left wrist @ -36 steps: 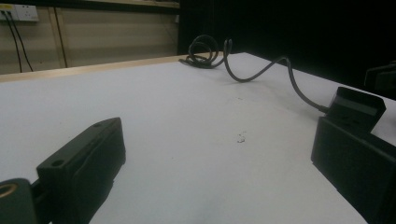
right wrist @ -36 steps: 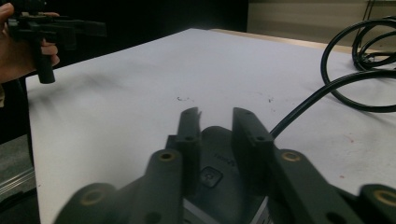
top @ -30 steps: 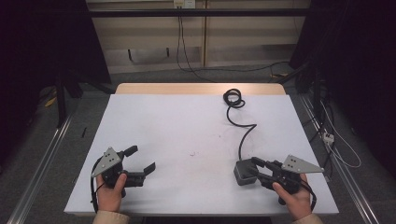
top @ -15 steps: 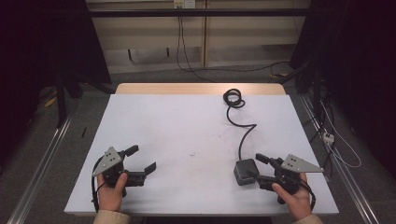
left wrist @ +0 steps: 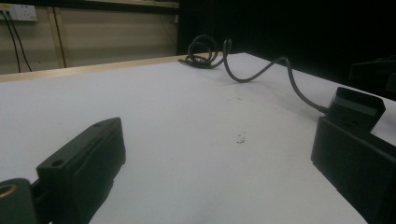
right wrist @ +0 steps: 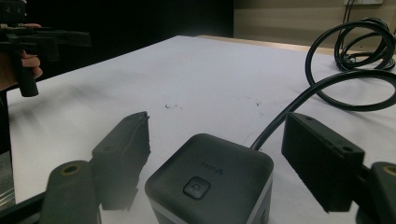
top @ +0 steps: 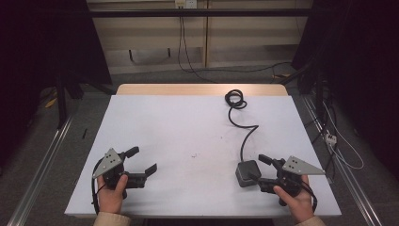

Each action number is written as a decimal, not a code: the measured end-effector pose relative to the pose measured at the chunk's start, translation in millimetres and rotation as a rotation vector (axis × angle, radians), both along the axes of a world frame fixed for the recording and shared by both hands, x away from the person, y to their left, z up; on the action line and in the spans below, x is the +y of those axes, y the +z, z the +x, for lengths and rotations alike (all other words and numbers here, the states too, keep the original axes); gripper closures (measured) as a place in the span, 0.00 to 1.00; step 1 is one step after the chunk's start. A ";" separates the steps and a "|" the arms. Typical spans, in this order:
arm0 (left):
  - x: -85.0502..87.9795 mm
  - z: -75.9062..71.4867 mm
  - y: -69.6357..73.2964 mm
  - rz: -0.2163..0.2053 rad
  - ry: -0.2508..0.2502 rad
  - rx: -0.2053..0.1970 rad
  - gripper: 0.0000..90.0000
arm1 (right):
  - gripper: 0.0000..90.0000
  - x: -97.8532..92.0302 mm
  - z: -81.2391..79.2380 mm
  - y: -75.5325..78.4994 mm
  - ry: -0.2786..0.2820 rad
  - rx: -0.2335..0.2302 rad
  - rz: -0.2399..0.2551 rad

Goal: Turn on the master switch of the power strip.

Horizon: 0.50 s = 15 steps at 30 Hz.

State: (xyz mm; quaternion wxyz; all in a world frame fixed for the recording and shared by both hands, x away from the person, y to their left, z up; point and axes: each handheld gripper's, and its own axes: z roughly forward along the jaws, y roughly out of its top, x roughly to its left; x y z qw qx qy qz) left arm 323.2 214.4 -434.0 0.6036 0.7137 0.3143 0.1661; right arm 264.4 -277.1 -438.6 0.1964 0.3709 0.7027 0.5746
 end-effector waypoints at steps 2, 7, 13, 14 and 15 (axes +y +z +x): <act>0.1 -0.1 0.0 0.000 0.000 0.000 0.03 | 0.25 -0.5 0.0 -0.1 0.002 0.001 -0.002; 0.5 0.0 -0.1 0.003 -0.002 -0.002 0.03 | 0.21 -1.7 -0.2 -0.5 0.001 -0.001 -0.007; 0.2 -0.2 0.0 0.001 0.000 0.000 0.03 | 0.18 -4.3 -0.8 -0.9 -0.004 0.002 -0.008; 0.1 -0.2 0.0 0.000 0.000 0.000 0.03 | 0.17 -4.8 -1.0 -0.9 -0.008 0.001 -0.009; 0.1 -0.1 -0.1 0.000 -0.001 0.000 0.03 | 0.17 -5.5 -1.1 -0.9 -0.010 0.001 -0.009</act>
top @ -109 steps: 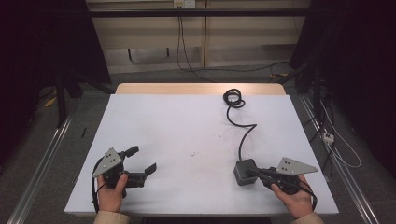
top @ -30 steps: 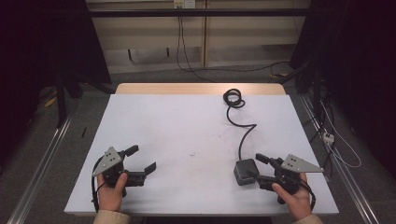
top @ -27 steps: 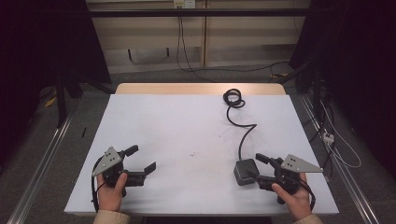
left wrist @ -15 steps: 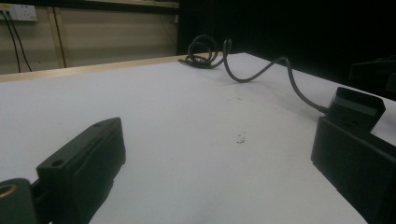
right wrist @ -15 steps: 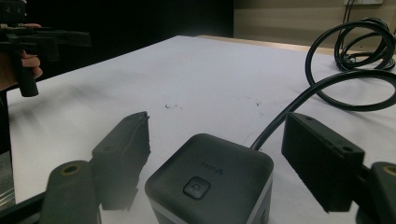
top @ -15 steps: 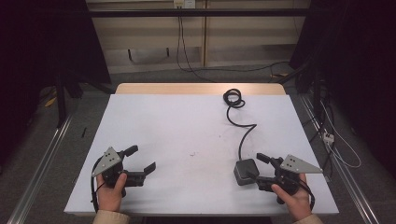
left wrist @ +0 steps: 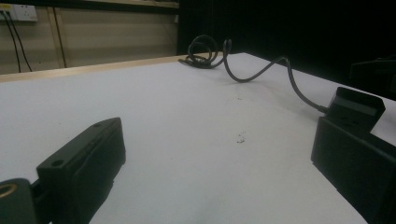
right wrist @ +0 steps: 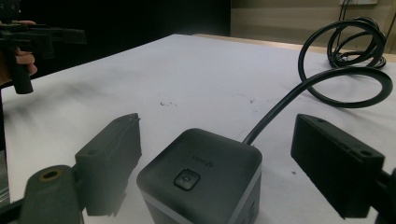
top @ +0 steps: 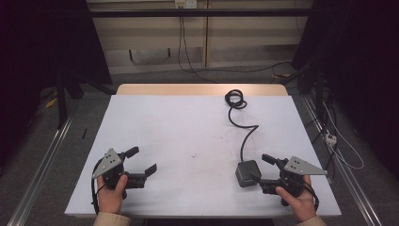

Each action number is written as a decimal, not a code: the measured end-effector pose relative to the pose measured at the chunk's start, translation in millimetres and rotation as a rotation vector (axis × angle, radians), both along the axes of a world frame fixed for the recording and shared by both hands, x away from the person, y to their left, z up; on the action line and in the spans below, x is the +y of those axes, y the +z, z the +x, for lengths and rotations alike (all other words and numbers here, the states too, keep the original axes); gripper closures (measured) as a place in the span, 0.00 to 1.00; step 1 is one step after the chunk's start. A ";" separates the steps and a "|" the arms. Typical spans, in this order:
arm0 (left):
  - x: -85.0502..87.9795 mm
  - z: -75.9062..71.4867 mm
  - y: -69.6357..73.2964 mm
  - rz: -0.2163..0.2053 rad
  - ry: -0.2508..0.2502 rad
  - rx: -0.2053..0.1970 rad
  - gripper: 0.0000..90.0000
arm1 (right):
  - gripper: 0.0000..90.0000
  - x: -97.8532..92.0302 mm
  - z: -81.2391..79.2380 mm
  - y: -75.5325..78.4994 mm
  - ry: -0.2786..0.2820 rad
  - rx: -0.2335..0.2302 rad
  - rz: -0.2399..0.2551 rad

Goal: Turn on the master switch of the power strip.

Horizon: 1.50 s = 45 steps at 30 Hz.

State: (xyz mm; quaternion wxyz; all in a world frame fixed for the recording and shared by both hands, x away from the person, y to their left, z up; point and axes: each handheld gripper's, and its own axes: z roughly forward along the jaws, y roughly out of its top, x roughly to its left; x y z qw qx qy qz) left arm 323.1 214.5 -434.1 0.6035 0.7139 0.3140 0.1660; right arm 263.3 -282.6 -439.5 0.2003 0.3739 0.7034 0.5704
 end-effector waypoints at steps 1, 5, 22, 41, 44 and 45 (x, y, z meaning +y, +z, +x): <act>0.0 0.0 0.0 0.000 0.000 0.001 0.03 | 0.17 -0.6 0.0 -0.1 -0.001 -0.001 -0.001; 0.3 0.2 0.1 0.002 -0.001 -0.001 0.03 | 0.17 -2.8 -0.3 -0.3 -0.003 0.002 0.001; 0.1 0.0 -0.1 0.000 0.000 0.001 0.03 | 0.16 -10.1 -1.5 -1.2 -0.012 0.001 -0.005; 0.3 0.1 -0.4 0.000 -0.002 0.002 0.03 | 0.16 -15.1 -3.4 -3.7 -0.020 0.003 -0.013; 0.3 0.2 -0.6 0.000 -0.003 0.002 0.03 | 0.16 -15.5 -3.8 -4.4 -0.017 0.004 -0.021; 0.3 0.2 -0.6 0.000 -0.003 0.002 0.03 | 0.16 -15.6 -3.9 -4.5 -0.018 0.003 -0.023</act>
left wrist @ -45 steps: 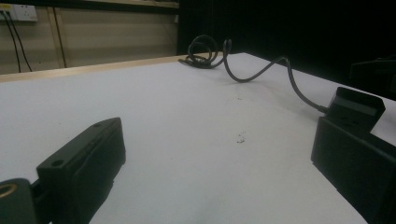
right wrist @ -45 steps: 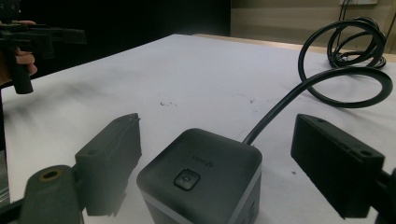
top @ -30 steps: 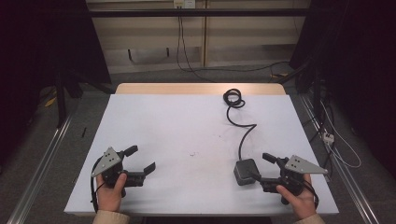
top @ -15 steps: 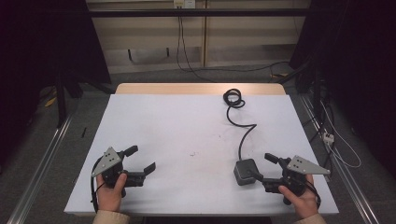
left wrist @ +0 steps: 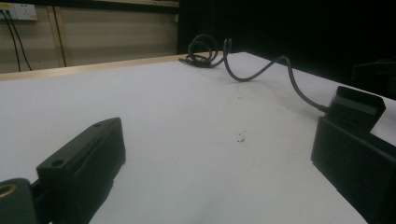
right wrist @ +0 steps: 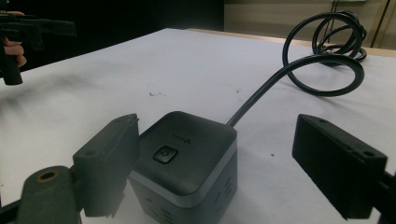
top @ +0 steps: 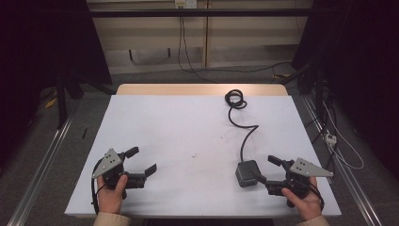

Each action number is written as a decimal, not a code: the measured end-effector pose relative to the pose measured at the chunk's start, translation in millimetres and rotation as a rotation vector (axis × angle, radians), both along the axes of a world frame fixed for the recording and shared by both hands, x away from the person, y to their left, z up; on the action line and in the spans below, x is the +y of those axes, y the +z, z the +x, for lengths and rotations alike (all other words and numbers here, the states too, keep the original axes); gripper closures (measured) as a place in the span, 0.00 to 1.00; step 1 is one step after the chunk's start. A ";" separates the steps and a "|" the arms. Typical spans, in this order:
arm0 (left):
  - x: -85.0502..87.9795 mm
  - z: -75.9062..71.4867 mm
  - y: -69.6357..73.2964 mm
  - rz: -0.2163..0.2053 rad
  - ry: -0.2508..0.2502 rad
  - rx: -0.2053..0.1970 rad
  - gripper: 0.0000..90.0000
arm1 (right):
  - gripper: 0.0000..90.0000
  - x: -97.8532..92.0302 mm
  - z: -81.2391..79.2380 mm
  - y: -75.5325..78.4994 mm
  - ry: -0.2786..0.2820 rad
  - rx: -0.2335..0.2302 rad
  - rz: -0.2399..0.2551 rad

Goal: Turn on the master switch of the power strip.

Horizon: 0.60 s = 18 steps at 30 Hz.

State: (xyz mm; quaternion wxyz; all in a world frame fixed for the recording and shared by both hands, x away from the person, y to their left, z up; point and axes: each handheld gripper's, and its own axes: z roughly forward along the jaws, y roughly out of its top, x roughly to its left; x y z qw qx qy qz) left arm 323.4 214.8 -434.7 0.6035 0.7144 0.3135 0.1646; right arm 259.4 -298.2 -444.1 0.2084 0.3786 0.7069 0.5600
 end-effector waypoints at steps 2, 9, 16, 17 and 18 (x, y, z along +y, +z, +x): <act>0.0 0.1 -0.1 0.002 0.000 -0.001 0.03 | 0.16 -0.5 -0.3 -0.2 0.000 0.001 0.000; 0.2 0.3 -0.4 0.007 -0.002 0.000 0.03 | 0.16 -3.5 -1.2 -1.3 -0.007 0.003 0.005; 0.1 0.4 -0.8 0.005 0.001 0.002 0.03 | 0.16 -5.1 -1.9 -2.0 -0.006 0.004 0.006; 0.1 0.5 -0.8 0.006 0.000 0.002 0.03 | 0.16 -5.2 -1.9 -2.0 -0.005 0.005 0.006; 0.0 0.6 -0.8 0.006 -0.001 0.001 0.03 | 0.16 -5.4 -2.0 -2.0 -0.006 0.006 0.005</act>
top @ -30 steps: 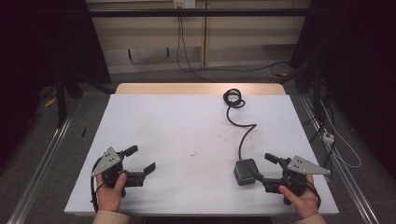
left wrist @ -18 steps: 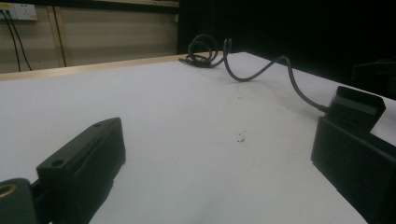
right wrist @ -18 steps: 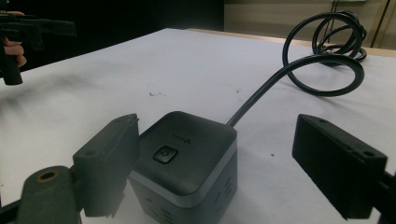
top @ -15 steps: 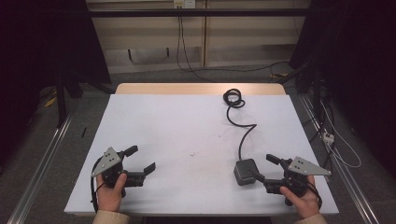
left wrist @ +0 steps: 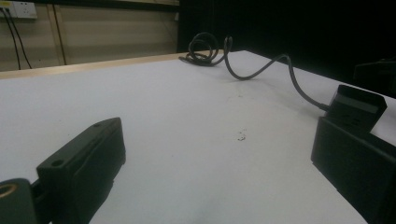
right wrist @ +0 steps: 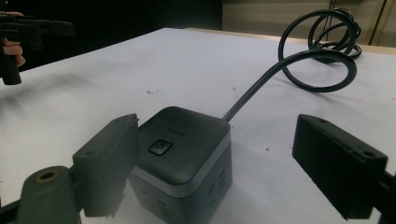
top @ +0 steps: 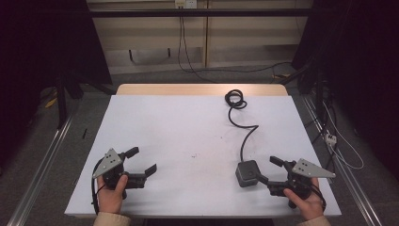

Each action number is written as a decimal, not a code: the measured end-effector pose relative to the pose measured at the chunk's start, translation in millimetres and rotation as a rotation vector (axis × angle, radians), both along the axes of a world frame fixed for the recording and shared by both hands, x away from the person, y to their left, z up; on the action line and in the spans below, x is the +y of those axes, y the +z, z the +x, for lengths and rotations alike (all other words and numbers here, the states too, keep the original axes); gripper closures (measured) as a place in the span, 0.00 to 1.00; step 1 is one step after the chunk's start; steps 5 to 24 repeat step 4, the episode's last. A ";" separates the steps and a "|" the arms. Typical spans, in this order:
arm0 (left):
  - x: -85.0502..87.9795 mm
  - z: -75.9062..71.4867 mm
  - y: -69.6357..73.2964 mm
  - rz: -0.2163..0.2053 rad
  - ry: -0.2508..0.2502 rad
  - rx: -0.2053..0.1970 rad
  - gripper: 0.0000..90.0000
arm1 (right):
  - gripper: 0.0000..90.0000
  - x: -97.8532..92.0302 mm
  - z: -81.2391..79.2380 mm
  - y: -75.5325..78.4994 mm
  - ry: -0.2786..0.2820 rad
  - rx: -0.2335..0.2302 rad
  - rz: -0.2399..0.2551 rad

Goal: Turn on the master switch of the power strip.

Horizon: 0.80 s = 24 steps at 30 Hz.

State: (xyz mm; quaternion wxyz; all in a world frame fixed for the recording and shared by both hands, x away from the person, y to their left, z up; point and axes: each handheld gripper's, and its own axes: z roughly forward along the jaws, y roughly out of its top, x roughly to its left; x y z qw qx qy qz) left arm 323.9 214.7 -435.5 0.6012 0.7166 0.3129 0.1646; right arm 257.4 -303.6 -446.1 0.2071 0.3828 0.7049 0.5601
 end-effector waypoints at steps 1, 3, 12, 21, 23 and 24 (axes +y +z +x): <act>0.1 0.2 0.1 0.003 -0.001 -0.002 0.03 | 0.16 -0.2 0.0 0.0 0.000 0.000 0.001; -0.2 0.0 0.0 0.000 0.001 0.003 0.03 | 0.16 -0.1 0.1 -0.2 -0.002 0.000 0.001; 0.0 0.1 0.1 0.003 0.002 0.004 0.03 | 0.16 0.1 0.4 -0.5 -0.002 0.000 0.001; 0.0 0.1 0.1 0.003 0.002 0.004 0.03 | 0.16 0.1 0.4 -0.5 -0.002 0.000 0.001; 0.0 0.1 0.1 0.003 0.002 0.004 0.03 | 0.16 0.1 0.4 -0.5 -0.002 0.000 0.001; 0.0 0.1 0.1 0.003 0.002 0.004 0.03 | 0.16 0.1 0.4 -0.5 -0.002 0.000 0.001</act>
